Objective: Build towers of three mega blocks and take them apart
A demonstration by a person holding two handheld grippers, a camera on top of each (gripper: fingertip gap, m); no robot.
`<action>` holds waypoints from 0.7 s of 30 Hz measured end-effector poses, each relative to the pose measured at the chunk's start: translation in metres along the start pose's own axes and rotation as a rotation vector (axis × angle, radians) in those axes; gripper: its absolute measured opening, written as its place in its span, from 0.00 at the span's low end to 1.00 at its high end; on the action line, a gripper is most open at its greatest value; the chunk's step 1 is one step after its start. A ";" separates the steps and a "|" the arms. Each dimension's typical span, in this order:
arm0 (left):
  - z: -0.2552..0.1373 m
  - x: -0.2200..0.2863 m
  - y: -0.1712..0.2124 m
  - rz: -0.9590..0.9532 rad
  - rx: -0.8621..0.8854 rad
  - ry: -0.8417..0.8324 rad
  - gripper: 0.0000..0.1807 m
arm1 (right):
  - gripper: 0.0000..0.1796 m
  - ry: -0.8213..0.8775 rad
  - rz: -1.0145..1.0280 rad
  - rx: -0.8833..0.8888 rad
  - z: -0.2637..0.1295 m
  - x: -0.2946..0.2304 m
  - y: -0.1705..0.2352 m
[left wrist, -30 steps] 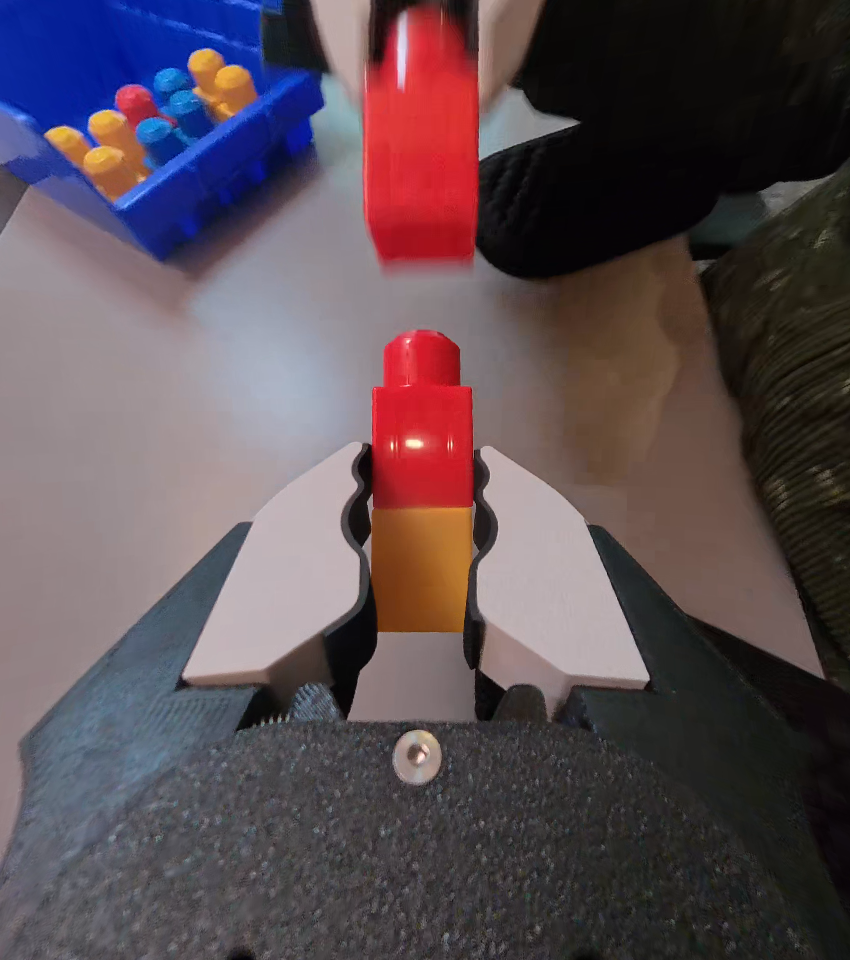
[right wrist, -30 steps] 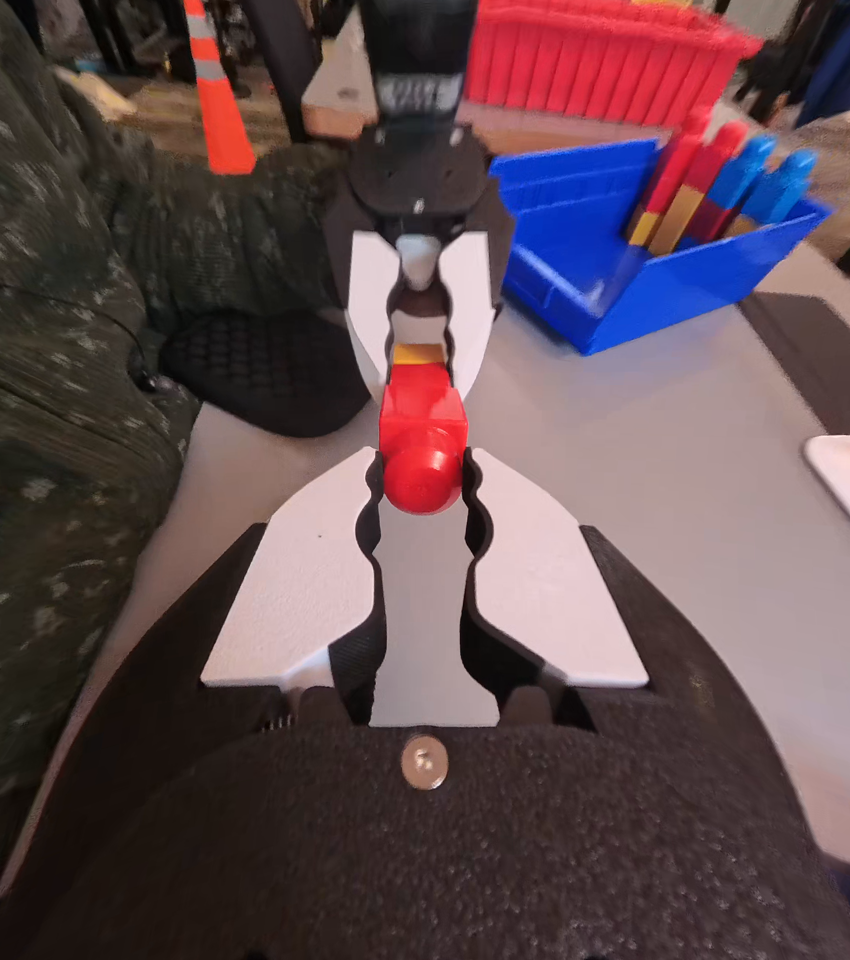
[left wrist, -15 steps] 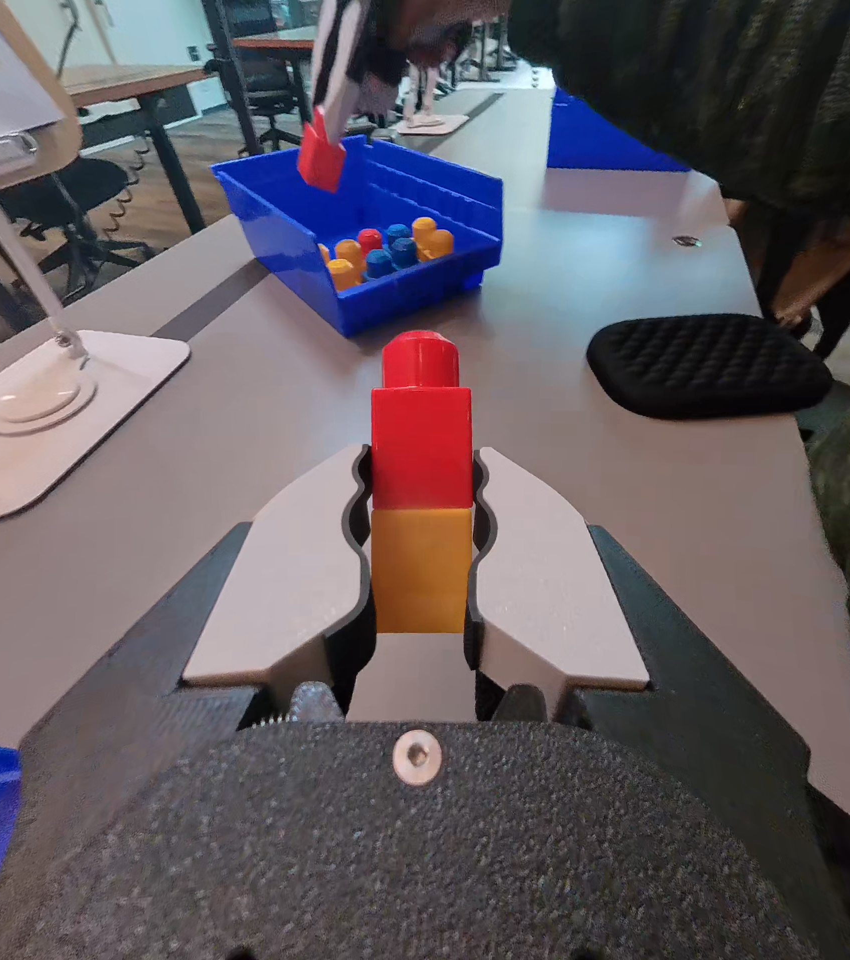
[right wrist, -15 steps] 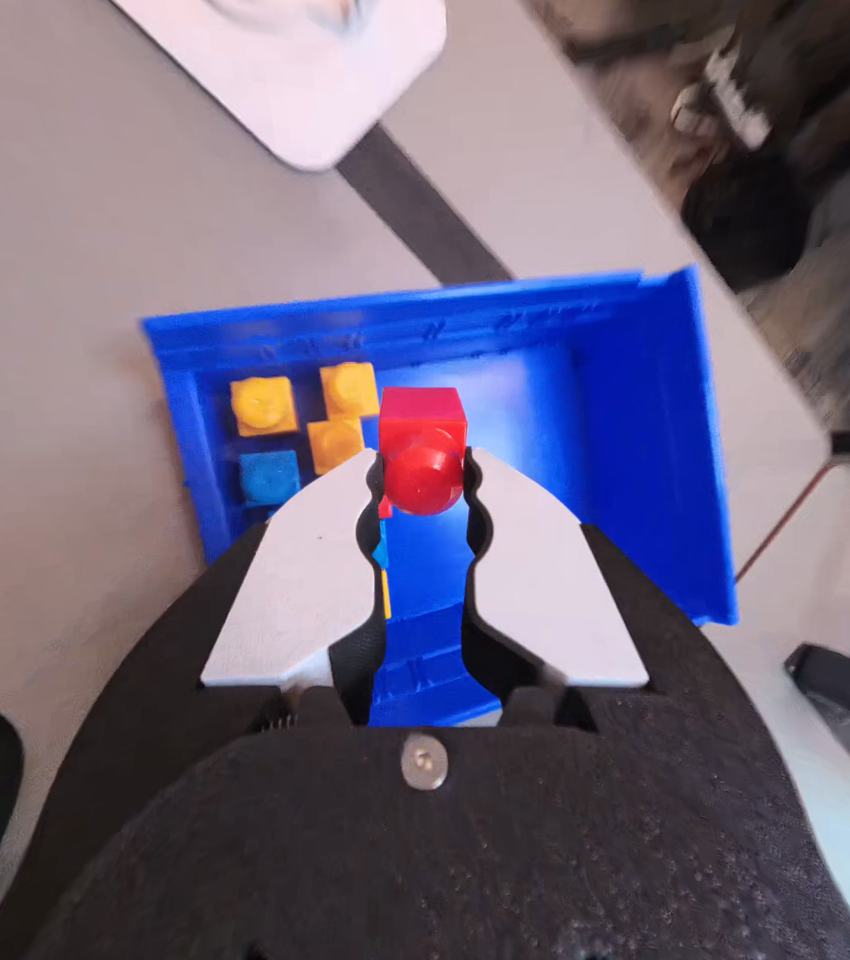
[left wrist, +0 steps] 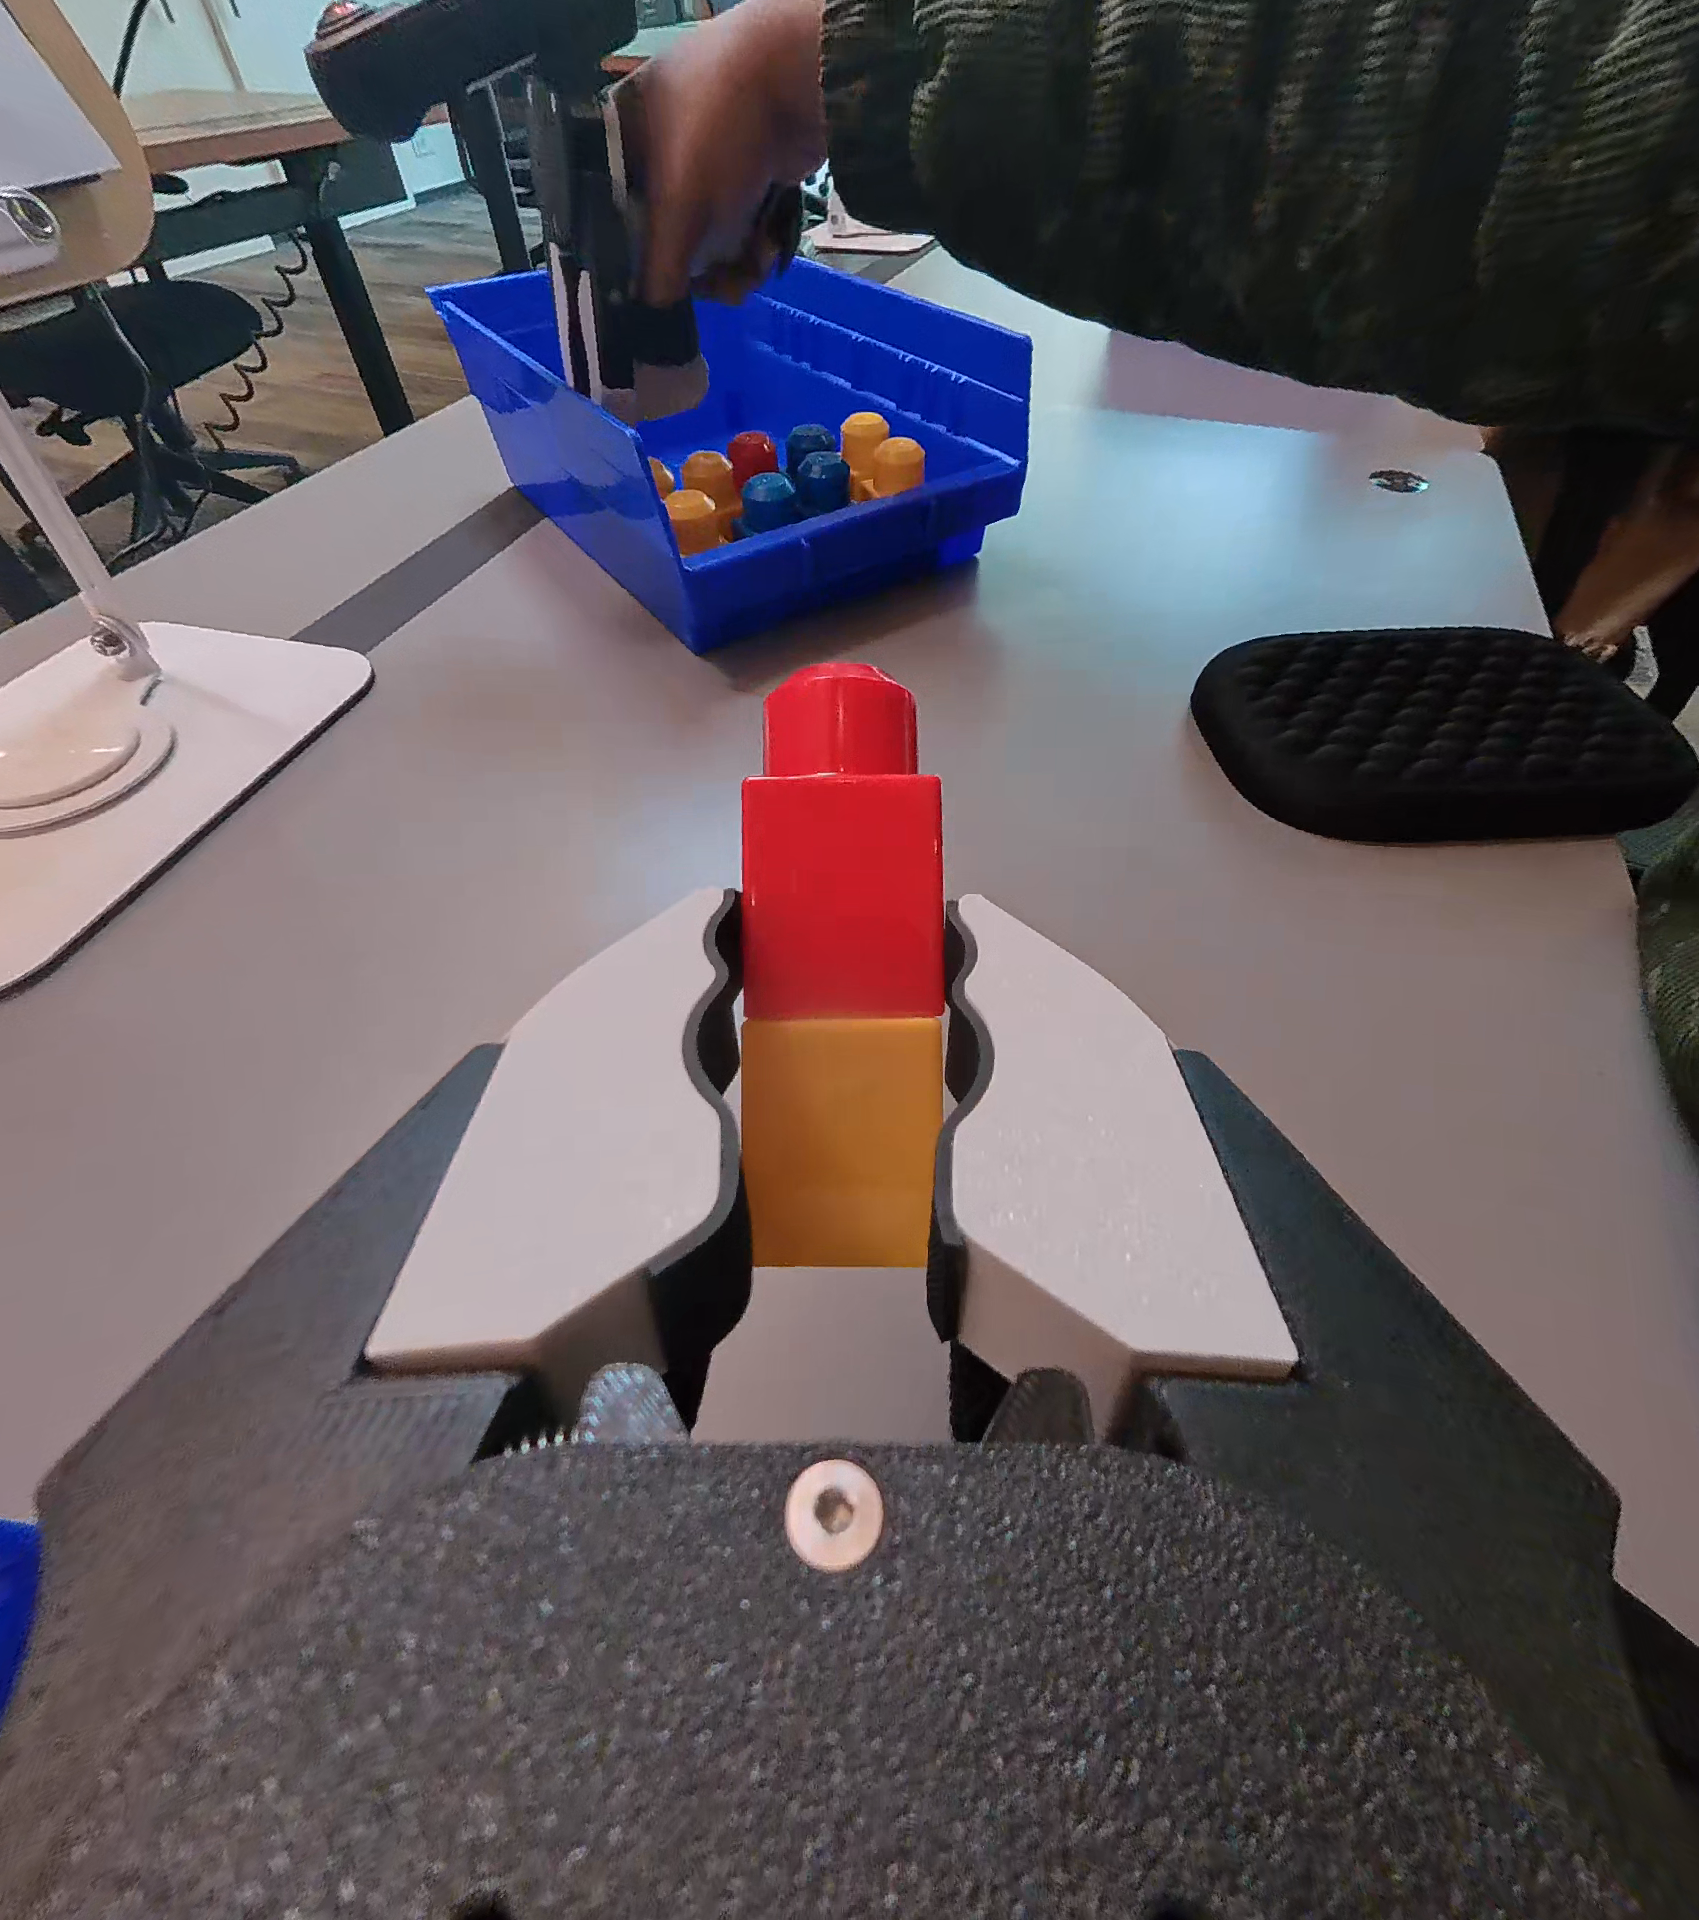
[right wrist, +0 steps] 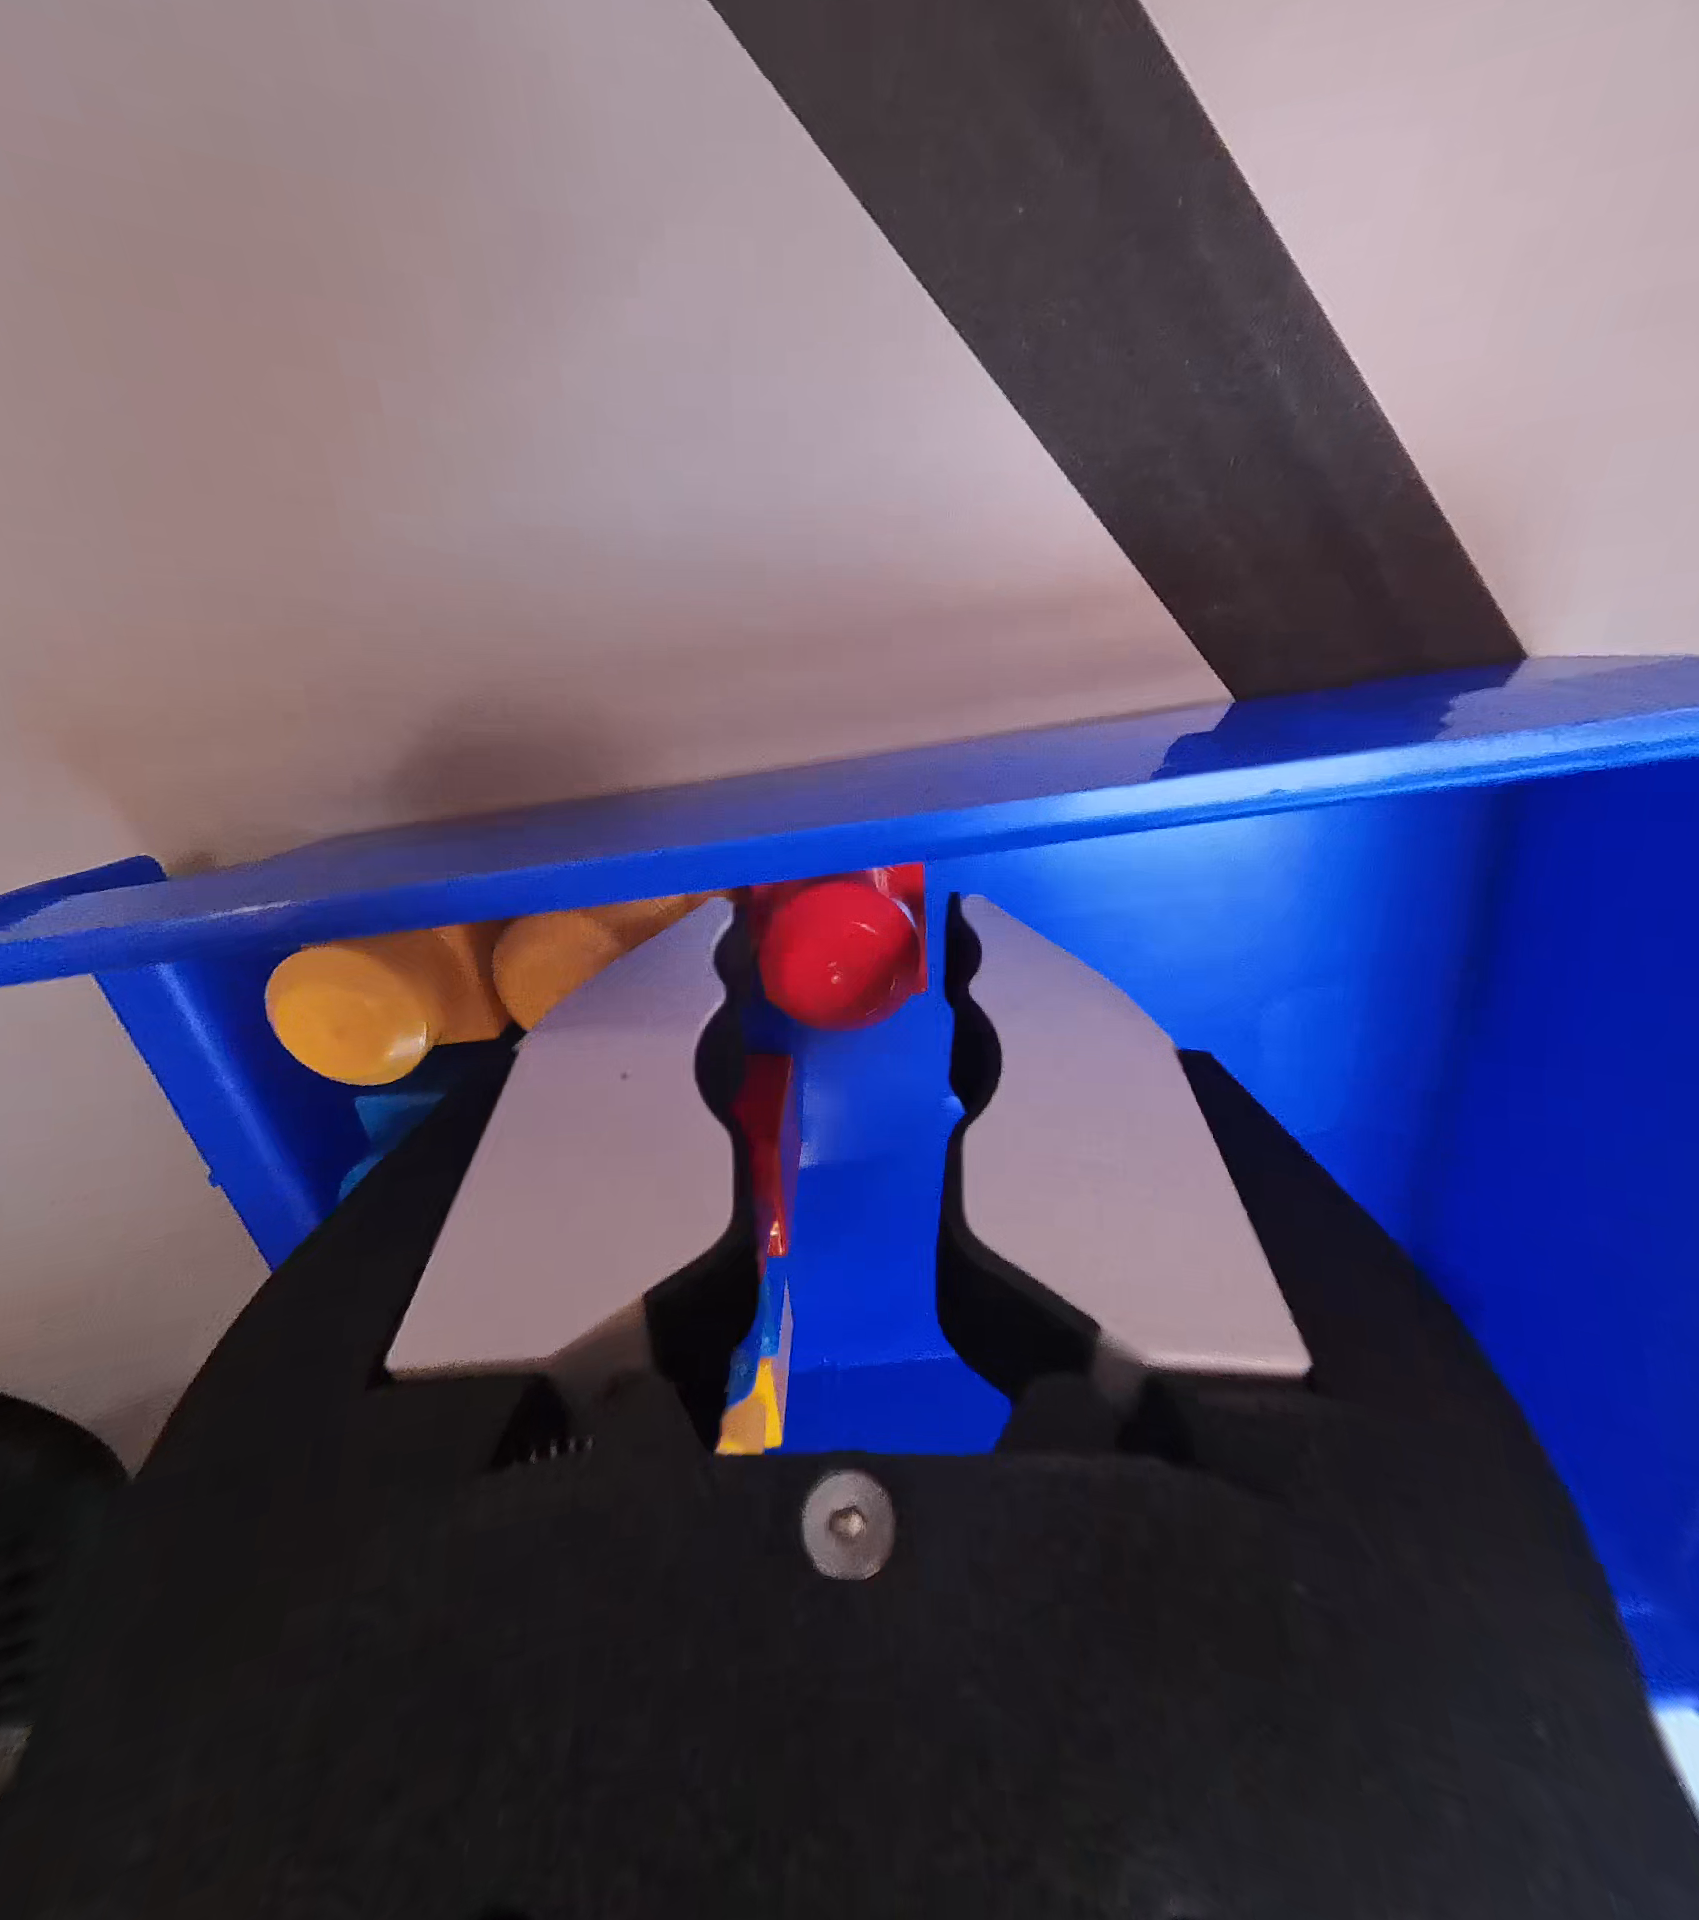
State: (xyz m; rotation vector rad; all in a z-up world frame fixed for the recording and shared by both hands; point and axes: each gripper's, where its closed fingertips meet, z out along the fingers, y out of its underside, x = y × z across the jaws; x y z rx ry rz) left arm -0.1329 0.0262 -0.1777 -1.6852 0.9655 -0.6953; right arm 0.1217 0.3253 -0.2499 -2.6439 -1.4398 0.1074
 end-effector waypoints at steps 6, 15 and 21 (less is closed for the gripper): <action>0.000 0.002 -0.010 -0.004 0.056 -0.003 0.20 | 0.28 0.024 -0.066 0.357 -0.057 -0.013 -0.036; 0.003 0.019 -0.022 0.008 0.132 0.054 0.20 | 0.32 -0.255 -0.639 0.755 -0.131 -0.267 -0.048; 0.008 0.031 -0.023 0.043 0.132 0.085 0.20 | 0.29 -0.412 -0.834 0.737 -0.102 -0.384 -0.029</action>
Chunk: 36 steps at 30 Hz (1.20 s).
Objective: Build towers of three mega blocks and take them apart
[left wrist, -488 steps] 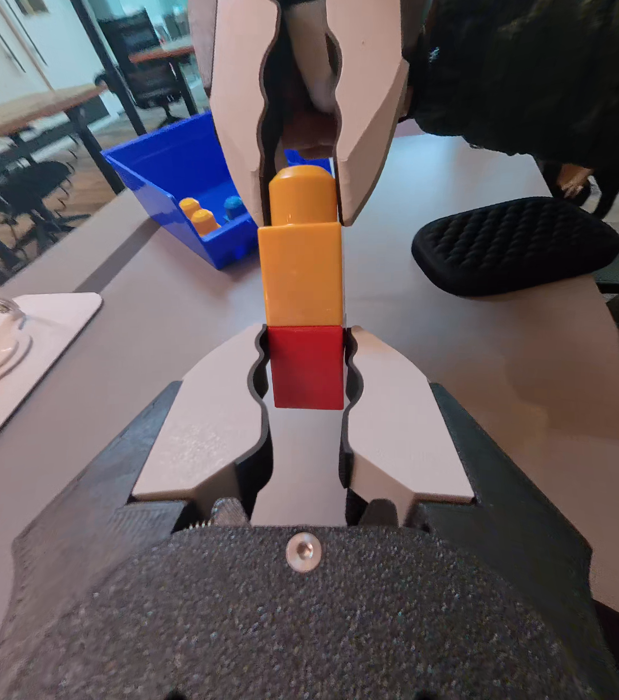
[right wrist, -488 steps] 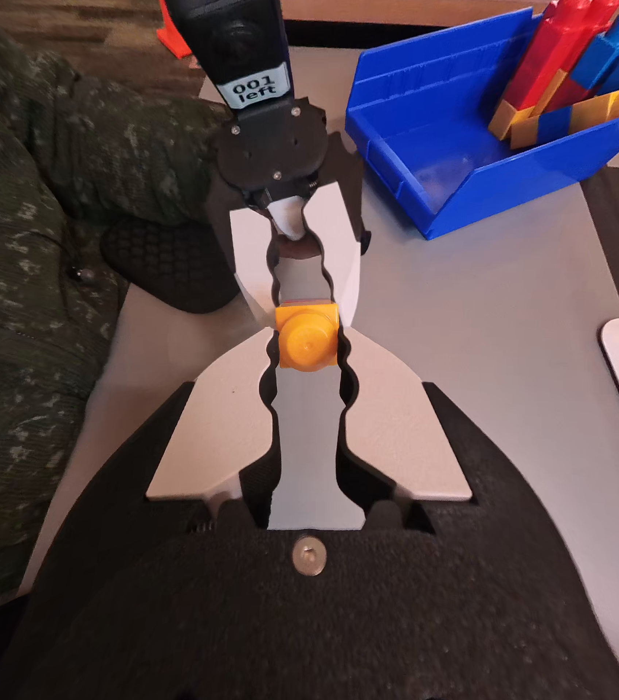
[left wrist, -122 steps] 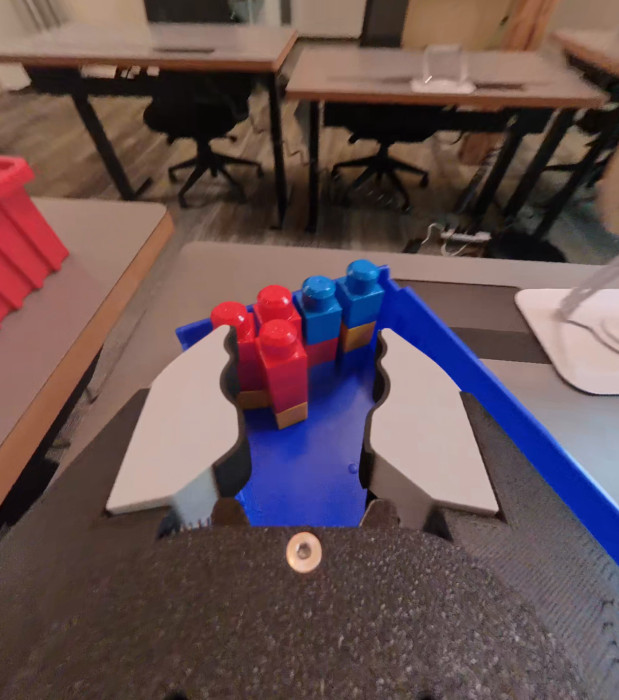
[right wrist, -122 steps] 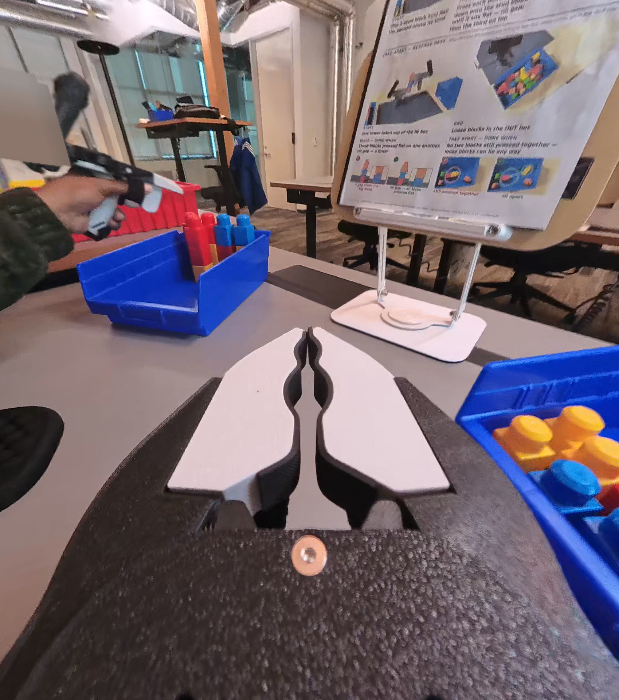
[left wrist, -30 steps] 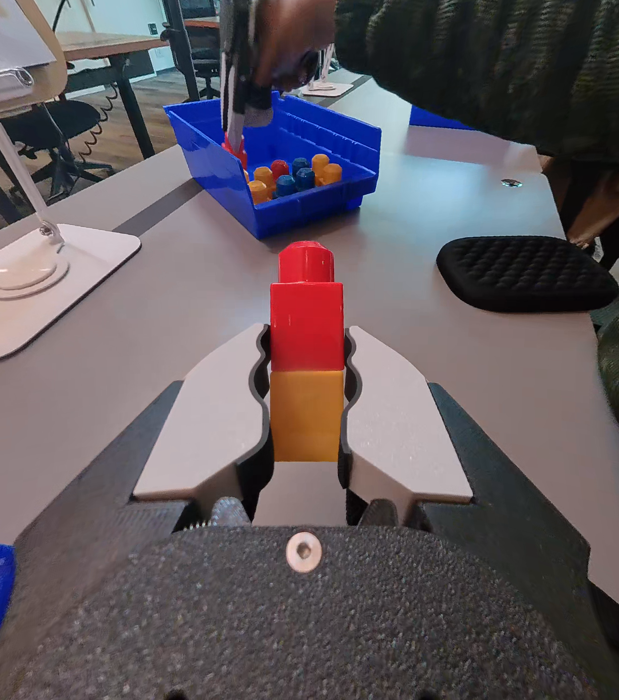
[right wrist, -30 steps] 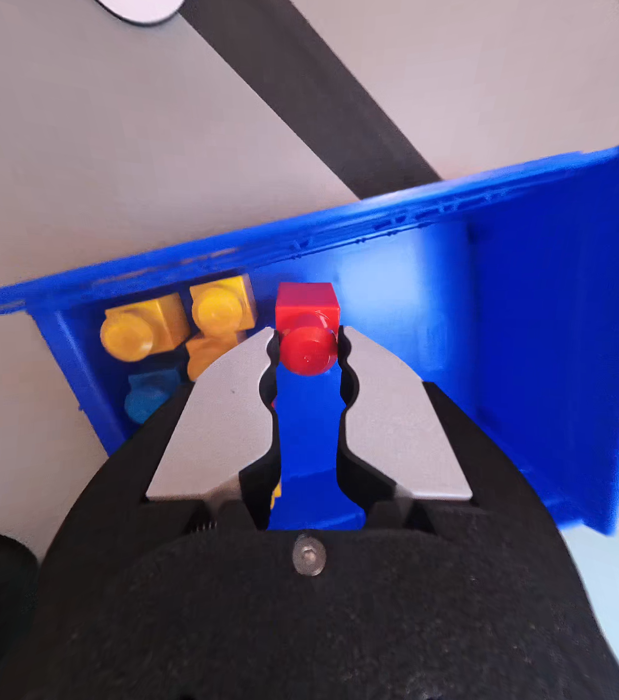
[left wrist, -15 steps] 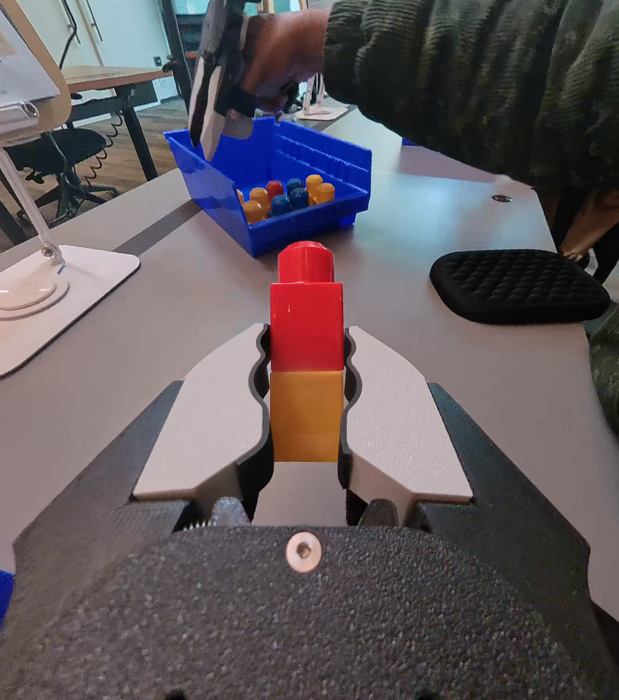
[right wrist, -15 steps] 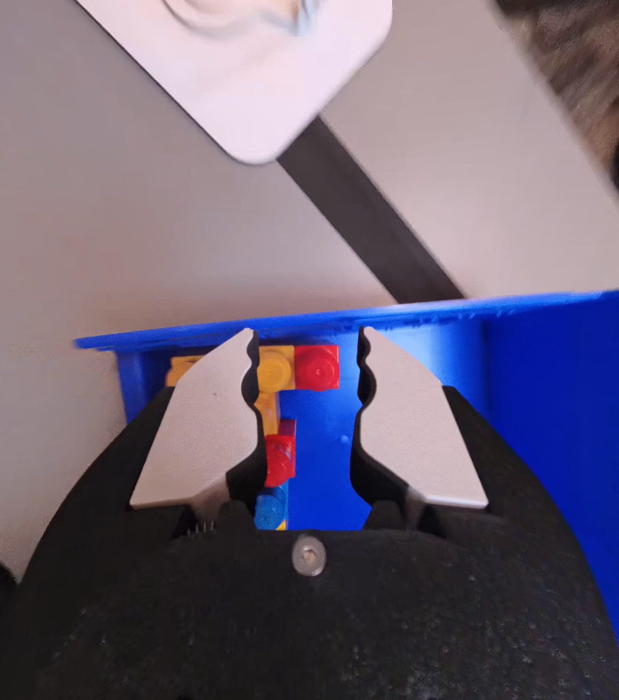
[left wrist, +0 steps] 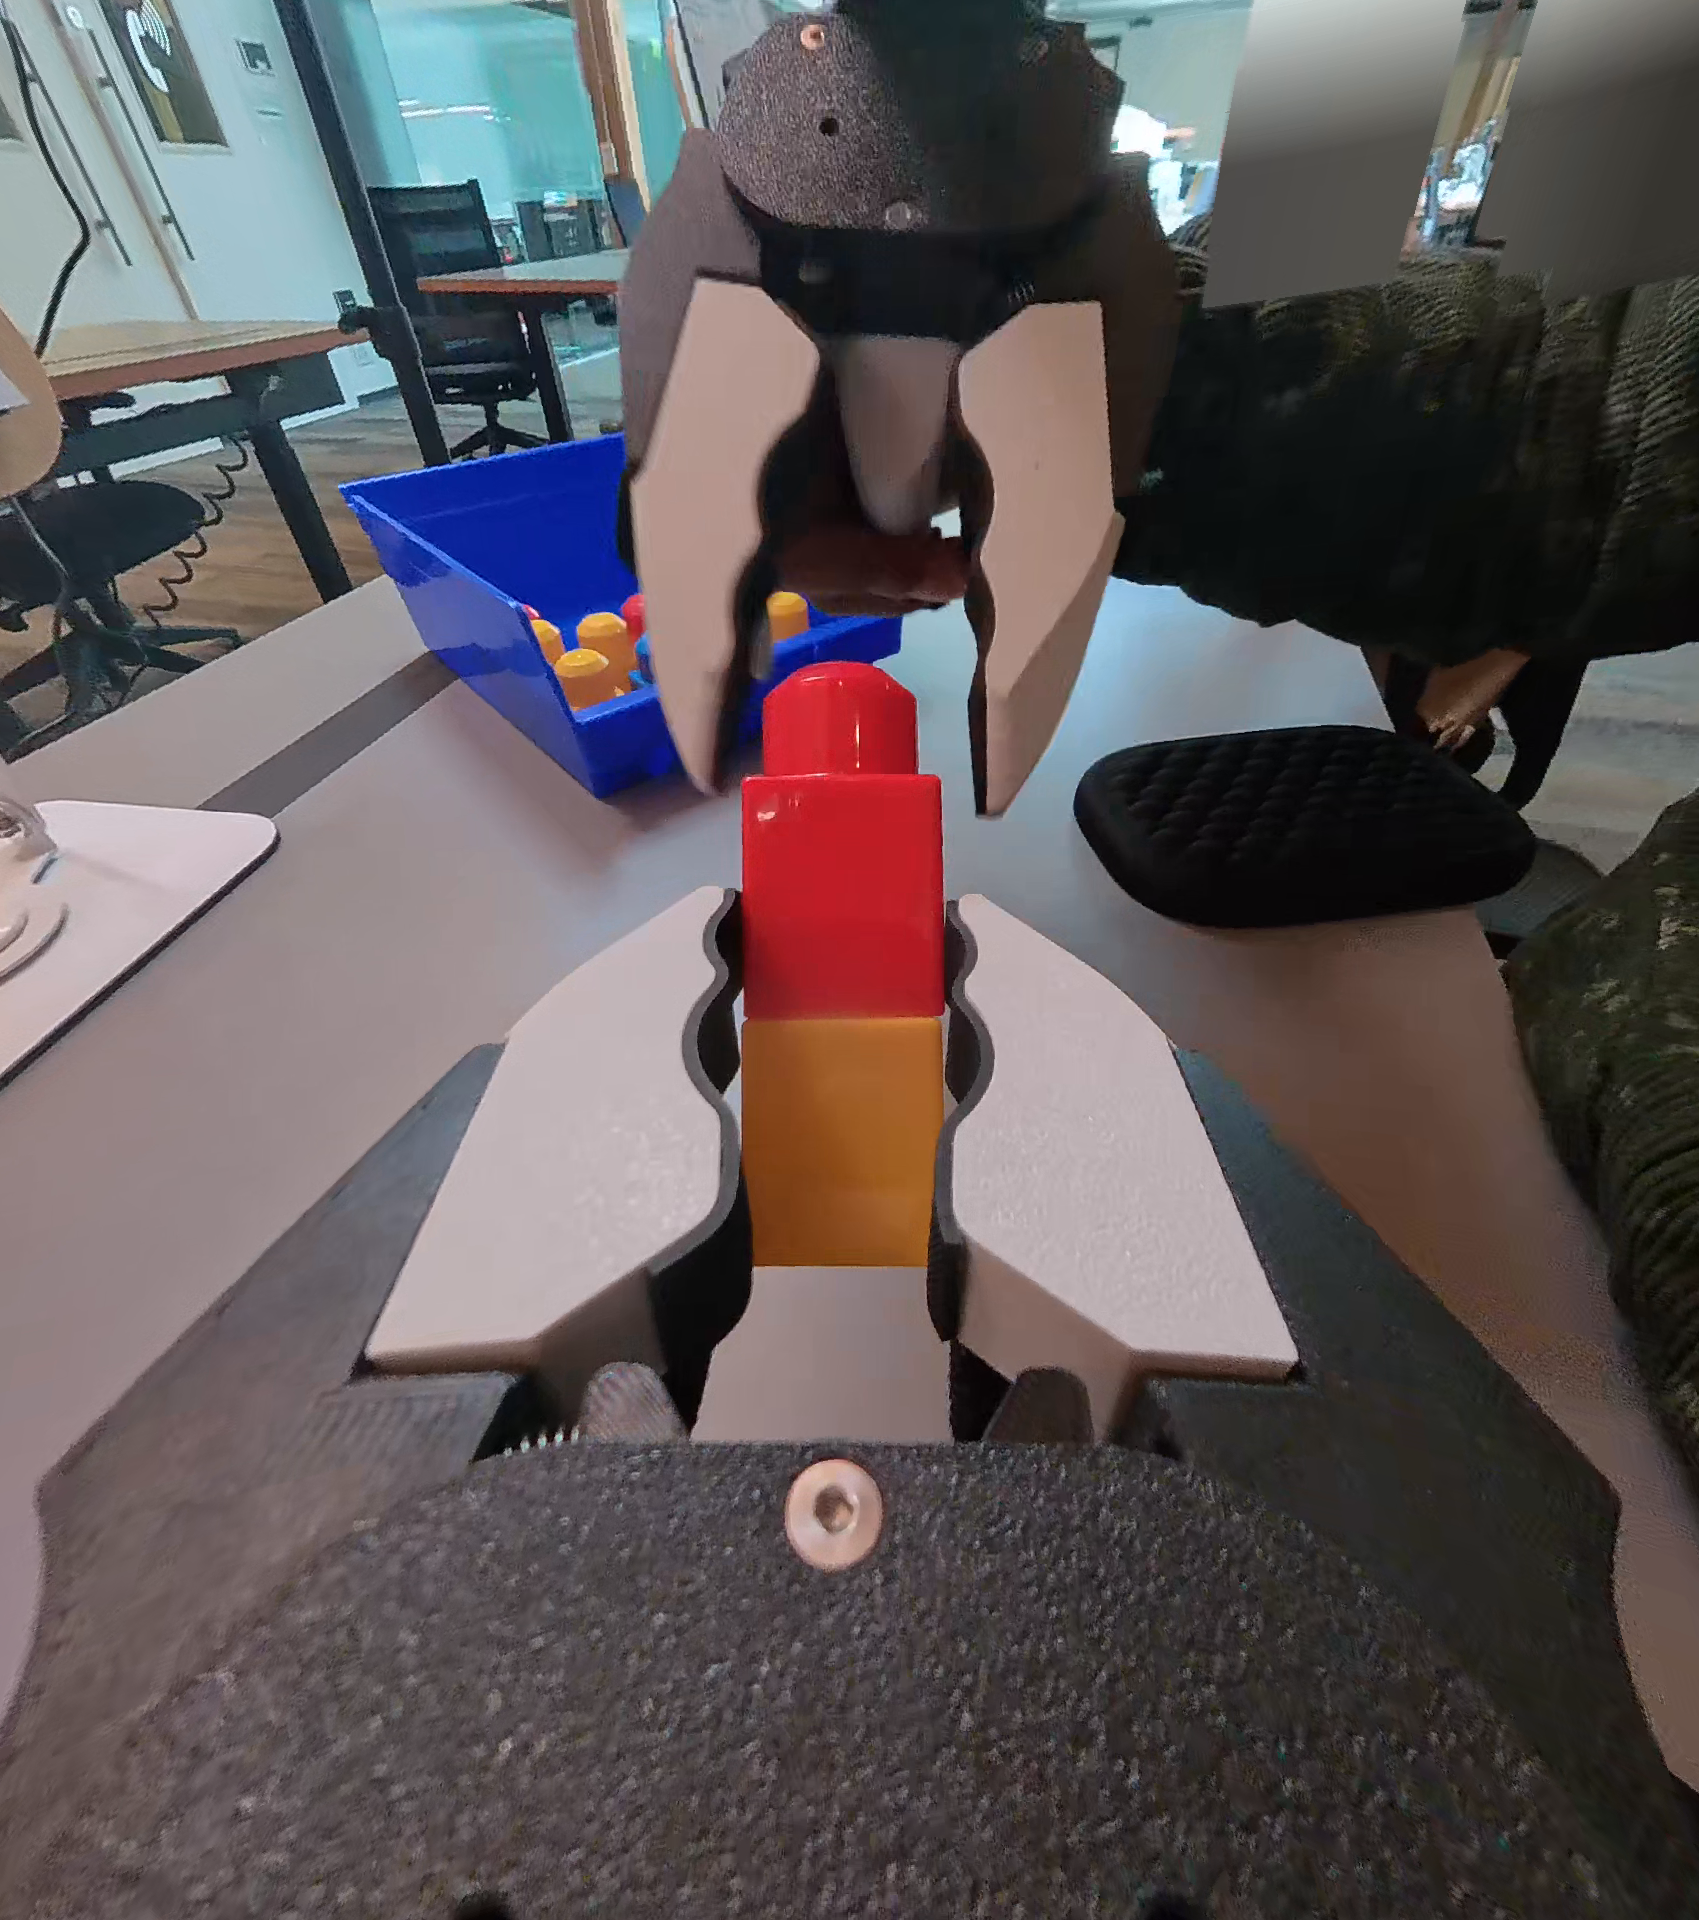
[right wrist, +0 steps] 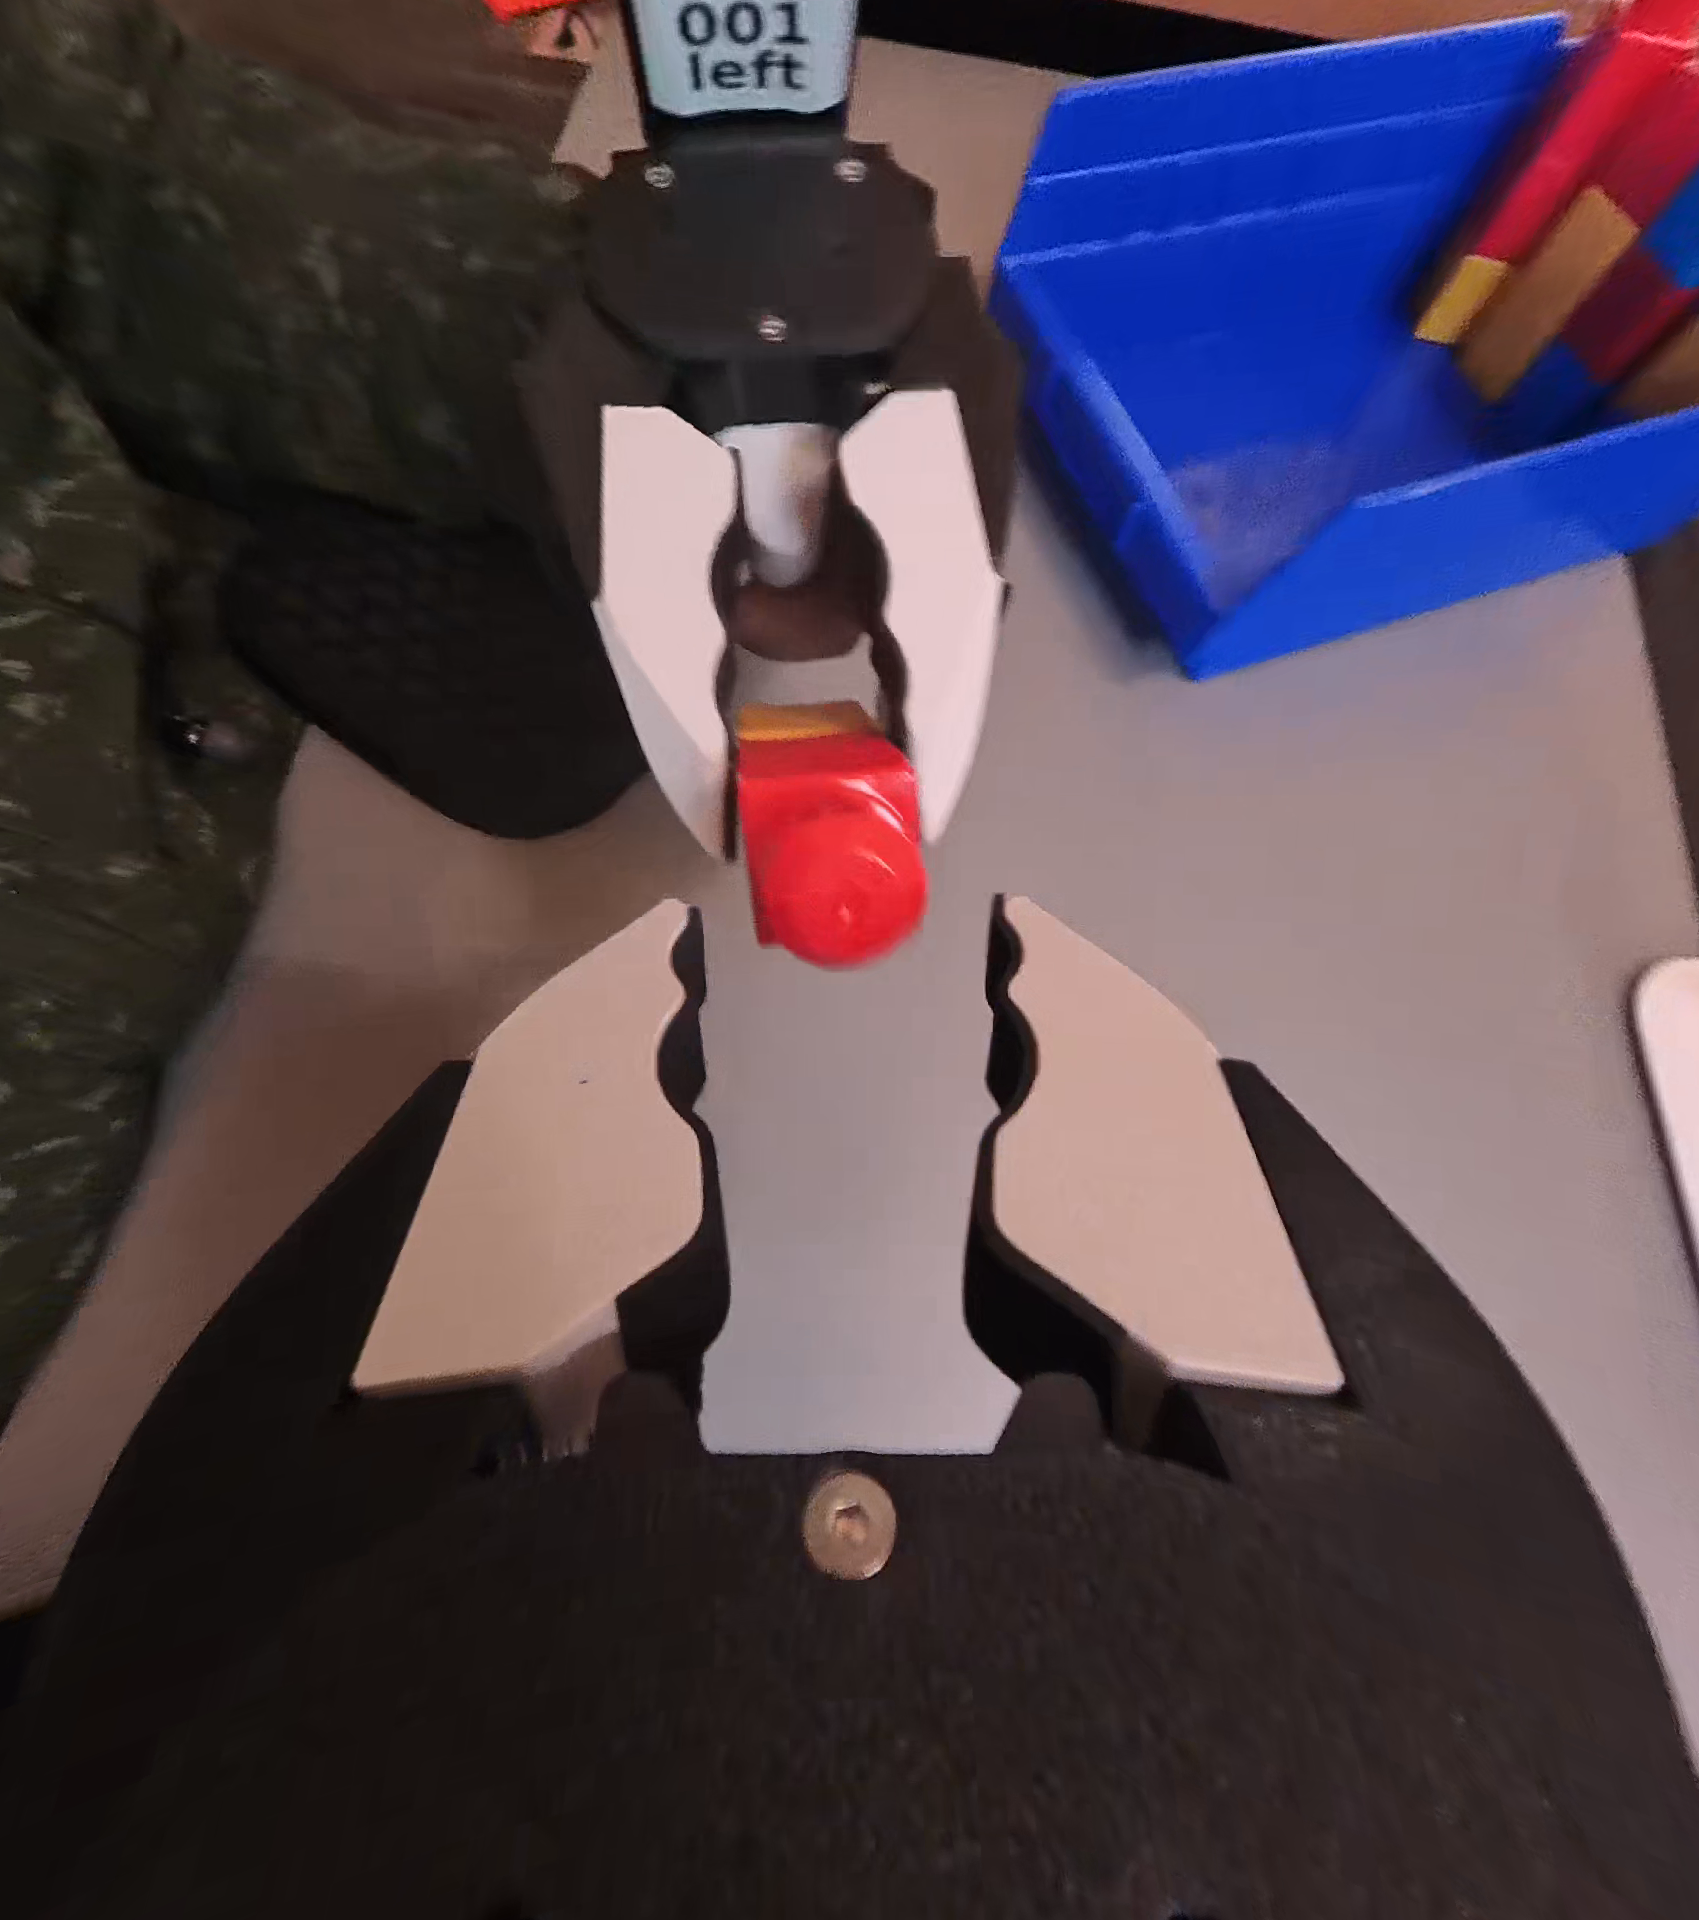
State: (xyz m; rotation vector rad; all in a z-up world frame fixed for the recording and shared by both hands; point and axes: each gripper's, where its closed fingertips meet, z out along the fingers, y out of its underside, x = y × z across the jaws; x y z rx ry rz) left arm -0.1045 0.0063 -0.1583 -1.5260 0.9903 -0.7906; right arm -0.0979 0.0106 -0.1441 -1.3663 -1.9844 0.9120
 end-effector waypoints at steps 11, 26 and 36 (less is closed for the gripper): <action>0.002 -0.006 0.008 0.138 -0.061 -0.085 0.21 | 0.18 0.000 0.015 0.041 -0.014 0.002 -0.010; 0.000 -0.024 0.030 0.060 -0.145 -0.116 0.21 | 0.18 0.679 0.439 -0.540 -0.251 0.187 0.171; 0.004 -0.026 0.042 0.025 -0.158 -0.100 0.21 | 0.19 0.487 0.742 -0.726 -0.201 0.197 0.305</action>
